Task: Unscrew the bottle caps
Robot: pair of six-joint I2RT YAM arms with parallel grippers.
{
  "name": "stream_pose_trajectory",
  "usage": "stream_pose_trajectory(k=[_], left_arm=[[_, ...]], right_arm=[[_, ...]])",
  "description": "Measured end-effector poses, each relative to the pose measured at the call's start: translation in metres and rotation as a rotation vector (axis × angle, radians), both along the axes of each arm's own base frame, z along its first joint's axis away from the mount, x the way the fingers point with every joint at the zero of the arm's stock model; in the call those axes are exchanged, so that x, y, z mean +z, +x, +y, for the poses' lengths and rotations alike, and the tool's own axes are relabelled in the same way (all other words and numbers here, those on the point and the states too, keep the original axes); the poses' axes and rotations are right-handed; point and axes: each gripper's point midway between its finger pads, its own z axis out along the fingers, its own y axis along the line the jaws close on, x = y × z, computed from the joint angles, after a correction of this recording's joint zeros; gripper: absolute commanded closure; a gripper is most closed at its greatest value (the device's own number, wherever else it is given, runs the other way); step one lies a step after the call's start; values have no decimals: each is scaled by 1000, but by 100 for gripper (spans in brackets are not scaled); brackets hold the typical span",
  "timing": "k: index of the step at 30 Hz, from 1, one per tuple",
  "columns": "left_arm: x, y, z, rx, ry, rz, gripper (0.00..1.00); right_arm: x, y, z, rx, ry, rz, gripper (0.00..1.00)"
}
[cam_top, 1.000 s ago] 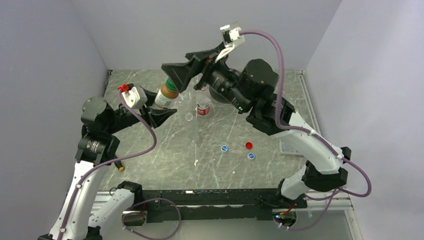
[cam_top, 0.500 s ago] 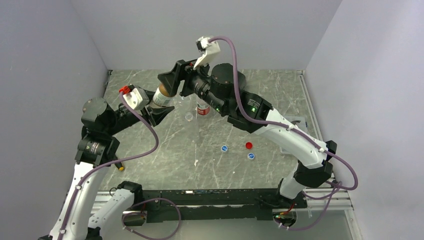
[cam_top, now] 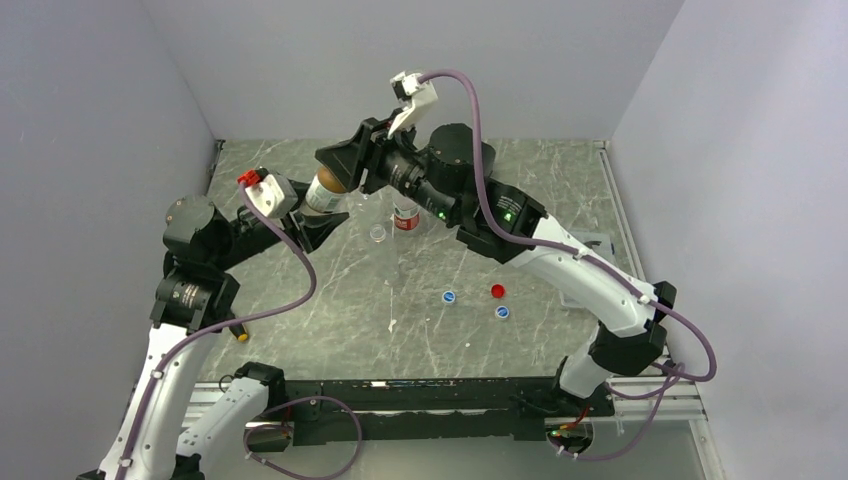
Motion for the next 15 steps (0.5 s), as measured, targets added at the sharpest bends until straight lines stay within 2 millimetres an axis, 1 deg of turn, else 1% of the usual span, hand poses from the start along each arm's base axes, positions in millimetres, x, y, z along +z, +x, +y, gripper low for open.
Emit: stream_pose_trajectory(k=[3, 4, 9, 12, 15], left_arm=[[-1, -5, -4, -32, -19, 33, 100], [-1, -9, -7, -55, -28, 51, 100], [3, -36, -24, -223, -85, 140, 100], [8, -56, -32, -339, -111, 191, 100], [9, -69, -37, -431, -118, 241, 100]], right_arm=[[-1, -4, -1, 96, 11, -41, 96], [-1, -8, -3, 150, 17, -63, 97], [8, -42, -14, 405, 40, -210, 100], [15, -64, -20, 515, 47, -298, 100], [16, -77, -25, 585, 48, -350, 100]])
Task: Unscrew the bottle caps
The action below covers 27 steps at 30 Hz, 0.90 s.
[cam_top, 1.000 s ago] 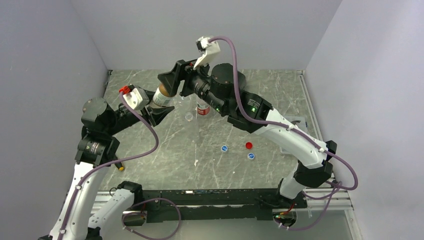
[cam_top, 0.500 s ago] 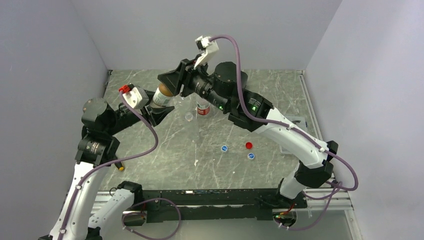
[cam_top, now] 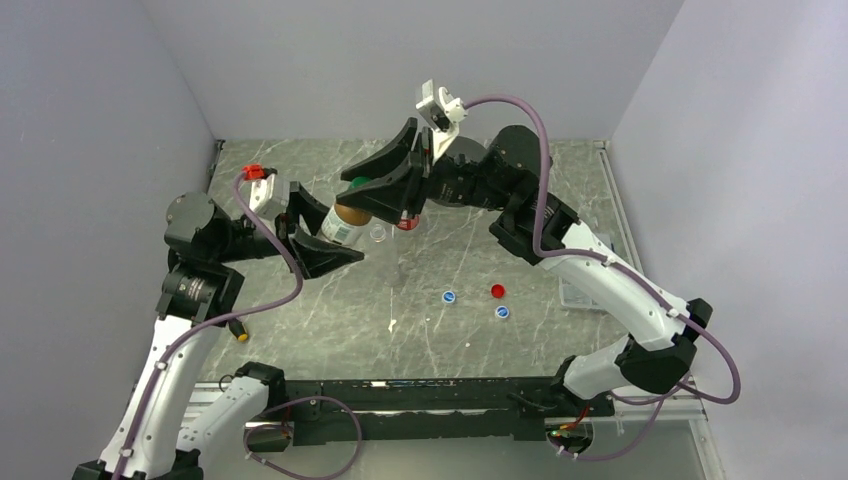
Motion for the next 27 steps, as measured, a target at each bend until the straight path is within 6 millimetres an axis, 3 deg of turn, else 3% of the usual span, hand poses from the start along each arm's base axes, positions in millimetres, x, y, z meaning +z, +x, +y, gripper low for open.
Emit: stream_pose_trajectory(k=[4, 5, 8, 9, 10, 22, 27], left_arm=[[-1, -10, -4, -91, 3, 41, 100], [-2, -11, -5, -104, 5, 51, 100], [-4, -12, -5, -115, 7, 62, 100], [-5, -11, -5, -108, 7, 70, 100], [-5, -8, -5, -92, 5, 69, 100], [-5, 45, 17, 260, 32, -101, 100], [-5, 56, 25, 339, 63, -182, 100]], right_arm=[[-4, -6, -8, 45, -4, -31, 99], [-5, -7, -9, 52, -8, -33, 89], [-8, -6, -10, 55, -16, -33, 20], [-9, -6, -10, 51, -21, -32, 5], [-12, -4, -10, 48, -33, -17, 1], [-1, 55, -23, -331, 9, 209, 0], [15, 67, -10, -449, 17, 286, 2]])
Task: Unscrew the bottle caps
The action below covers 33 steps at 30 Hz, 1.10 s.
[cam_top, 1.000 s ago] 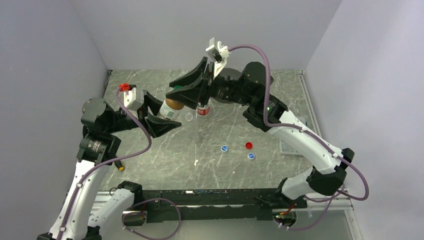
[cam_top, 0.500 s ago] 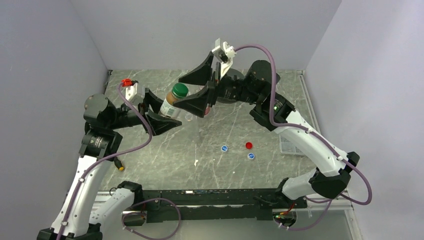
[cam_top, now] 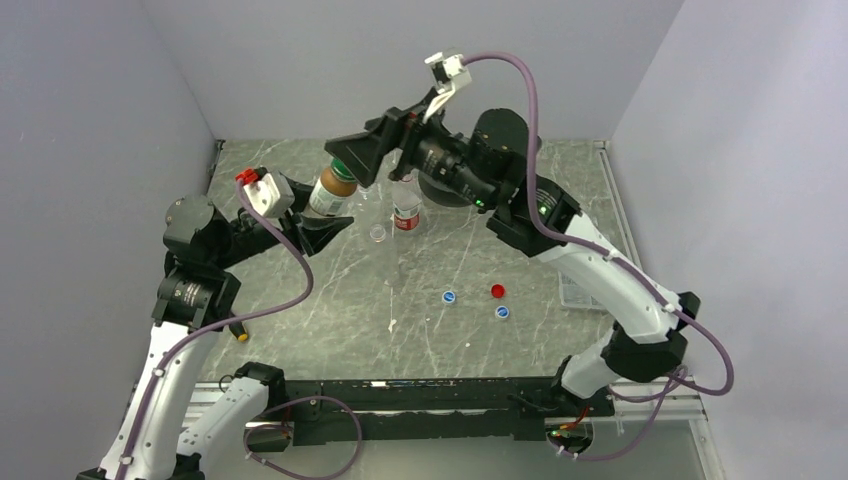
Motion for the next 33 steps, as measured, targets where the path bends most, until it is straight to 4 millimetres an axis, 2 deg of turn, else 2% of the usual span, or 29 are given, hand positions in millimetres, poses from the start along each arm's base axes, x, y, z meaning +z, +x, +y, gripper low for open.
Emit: stream_pose_trajectory(k=[4, 11, 16, 18, 21, 25, 29, 33], left_arm=[[-1, 5, 4, 33, 24, -34, 100], [-8, 14, 12, 96, 58, -53, 100], [-15, 18, 14, 118, 71, -36, 100], [-15, 18, 15, 123, 73, -38, 100], [-16, 18, 15, 124, 71, -32, 100], [-17, 13, 11, 90, 62, -15, 100], [-18, -8, -4, -57, 45, 24, 100], [-10, -38, -19, -252, 22, 65, 100]], right_arm=[[0, 9, 16, -45, -7, 34, 16], [-36, 25, 37, -79, -70, 113, 46], [-38, 22, 40, -73, -68, 127, 78], [-37, 22, 40, -72, -65, 128, 87], [-38, 22, 40, -71, -67, 126, 92], [-36, 15, 41, -6, -76, 78, 92], [-34, -13, 30, 157, -107, -50, 95], [-22, -48, 15, 335, -115, -172, 98]])
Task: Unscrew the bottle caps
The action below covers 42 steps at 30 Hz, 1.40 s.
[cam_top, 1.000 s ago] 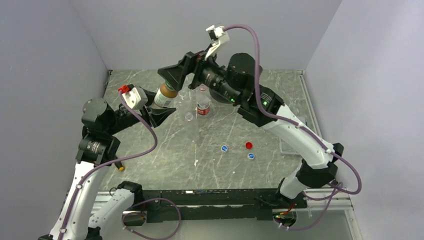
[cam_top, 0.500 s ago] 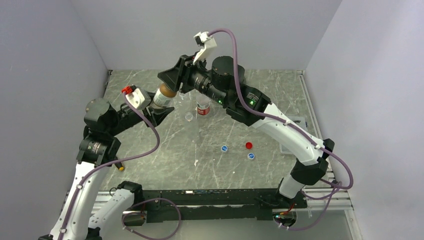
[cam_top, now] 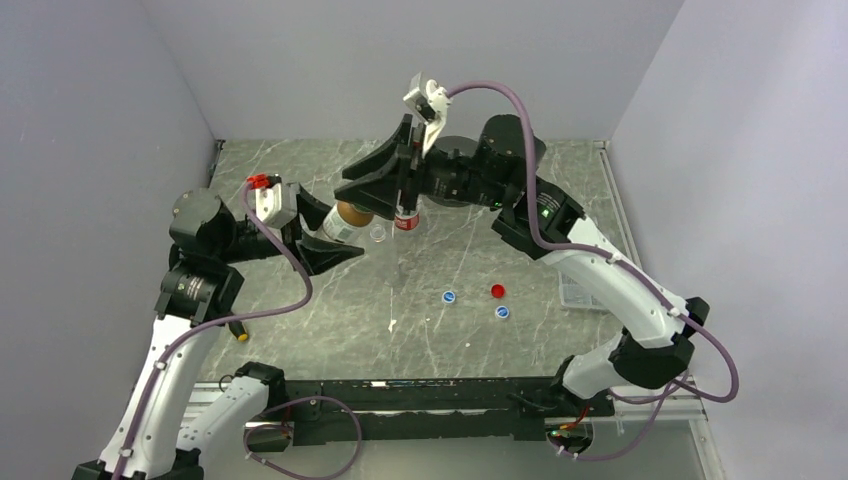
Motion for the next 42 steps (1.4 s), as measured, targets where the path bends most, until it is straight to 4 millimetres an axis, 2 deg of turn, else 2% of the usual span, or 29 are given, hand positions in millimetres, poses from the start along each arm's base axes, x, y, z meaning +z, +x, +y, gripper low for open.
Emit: stream_pose_trajectory(k=[2, 4, 10, 13, 16, 18, 21, 23, 25, 27, 28, 30, 33, 35, 38, 39, 42], left_arm=[[1, -10, -4, -71, -2, 26, 100], [-3, -16, -7, -121, 4, 65, 100], [-27, -16, -11, -162, 37, 192, 100], [-40, -16, -10, -158, 60, 231, 100], [-43, -15, -4, -136, 71, 209, 100], [-43, -18, -3, -140, 77, 189, 100], [-44, -20, -2, -140, 83, 171, 100], [-44, -21, -2, -139, 86, 161, 100], [-44, -22, -1, -136, 89, 148, 100], [-45, -23, 0, -132, 95, 133, 100], [-45, -23, 0, -130, 98, 125, 100], [-49, -23, 1, -123, 111, 102, 100], [-57, -23, 3, -108, 129, 90, 100], [-61, -22, 4, -100, 134, 90, 100], [-66, -23, 5, -90, 135, 90, 100], [-66, -23, 5, -87, 135, 86, 100], [-65, -23, 5, -86, 133, 77, 100]], right_arm=[[1, -11, -6, 70, 7, -32, 98], [-6, -15, -12, 124, 9, -43, 98], [-35, -2, -26, 118, 5, -2, 98], [-49, 8, -45, 69, 3, 32, 98], [-42, 34, -92, -80, 43, 30, 99], [-26, 39, -114, -137, 87, 2, 99], [-8, 30, -124, -148, 134, -37, 98], [-7, 33, -126, -177, 139, -29, 98], [-16, 48, -127, -241, 129, 10, 98], [-39, 68, -128, -318, 101, 65, 98], [-58, 79, -129, -366, 76, 107, 98], [-106, 100, -133, -461, 9, 197, 98], [-203, 125, -145, -619, -143, 361, 99], [-265, 132, -155, -704, -255, 461, 99], [-340, 134, -173, -815, -402, 578, 97], [-360, 134, -179, -849, -444, 608, 96], [-397, 135, -192, -924, -518, 659, 89]])
